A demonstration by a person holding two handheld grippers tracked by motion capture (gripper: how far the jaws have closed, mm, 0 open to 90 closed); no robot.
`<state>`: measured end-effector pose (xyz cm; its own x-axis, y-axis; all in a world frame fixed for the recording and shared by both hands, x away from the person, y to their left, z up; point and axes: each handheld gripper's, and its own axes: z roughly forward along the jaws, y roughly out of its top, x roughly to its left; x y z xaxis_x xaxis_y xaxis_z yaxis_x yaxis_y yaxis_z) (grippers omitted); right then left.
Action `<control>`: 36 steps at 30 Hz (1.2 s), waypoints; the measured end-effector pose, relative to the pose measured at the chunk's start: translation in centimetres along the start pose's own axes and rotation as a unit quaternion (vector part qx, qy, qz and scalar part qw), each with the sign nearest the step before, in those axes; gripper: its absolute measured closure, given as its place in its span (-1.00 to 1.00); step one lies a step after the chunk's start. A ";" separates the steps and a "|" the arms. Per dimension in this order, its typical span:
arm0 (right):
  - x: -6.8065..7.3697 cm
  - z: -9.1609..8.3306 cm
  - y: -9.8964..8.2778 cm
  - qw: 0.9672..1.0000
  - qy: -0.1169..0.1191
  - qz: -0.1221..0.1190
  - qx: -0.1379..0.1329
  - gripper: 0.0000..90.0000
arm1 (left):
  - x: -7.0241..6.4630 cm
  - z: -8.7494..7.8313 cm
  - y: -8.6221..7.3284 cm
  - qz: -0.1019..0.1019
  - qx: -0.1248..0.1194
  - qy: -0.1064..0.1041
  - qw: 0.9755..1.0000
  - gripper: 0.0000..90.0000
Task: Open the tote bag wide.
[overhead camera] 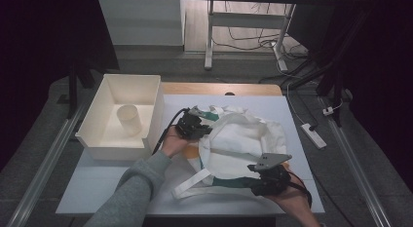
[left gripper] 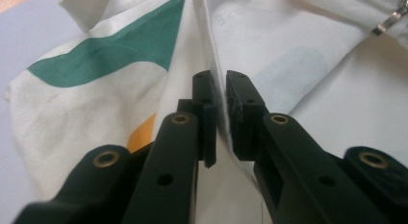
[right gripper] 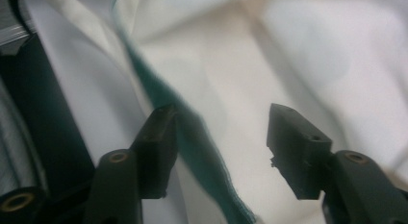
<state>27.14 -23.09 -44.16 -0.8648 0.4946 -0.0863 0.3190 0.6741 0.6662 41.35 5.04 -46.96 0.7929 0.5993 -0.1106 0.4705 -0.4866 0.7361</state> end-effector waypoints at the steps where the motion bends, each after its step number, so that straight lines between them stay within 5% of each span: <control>1: 0.2 0.0 0.5 1.000 -0.003 -0.004 -0.002 -0.06 | -0.1 0.0 0.0 0.001 0.001 0.002 1.000 0.81; 5: 1.1 0.0 2.4 1.000 0.006 -0.008 -0.022 -0.06 | 0.0 0.1 0.0 -0.001 0.000 0.001 1.000 0.81; 8: 1.7 0.4 3.6 0.998 0.046 0.000 -0.031 -0.06 | 0.0 0.2 0.0 -0.002 0.002 0.000 1.000 0.81; 14: 3.1 3.5 5.9 0.997 0.071 -0.018 -0.020 -0.04 | -0.1 0.2 -0.1 0.000 0.003 0.002 1.000 0.82; 19: 3.3 6.2 7.6 0.995 0.094 -0.002 -0.019 0.19 | 0.0 0.3 -0.2 0.003 0.008 0.003 1.000 0.82; 24: 2.7 8.5 7.2 0.994 0.109 0.015 0.002 0.67 | -0.1 0.4 -0.2 0.005 0.011 0.002 1.000 0.80; 30: 2.0 9.0 6.0 0.995 0.098 0.022 0.021 0.82 | -0.2 0.7 -0.3 0.004 0.016 0.003 1.000 0.80; 36: 2.2 8.7 5.9 0.995 0.101 0.009 0.008 0.85 | -0.2 0.6 -0.3 0.003 0.013 -0.001 1.000 0.74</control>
<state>30.47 -13.21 -46.82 -0.9183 0.3882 0.0776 0.3407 0.6751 0.6543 41.28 4.70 -47.53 0.7957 0.5961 -0.1077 0.4762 -0.5057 0.7194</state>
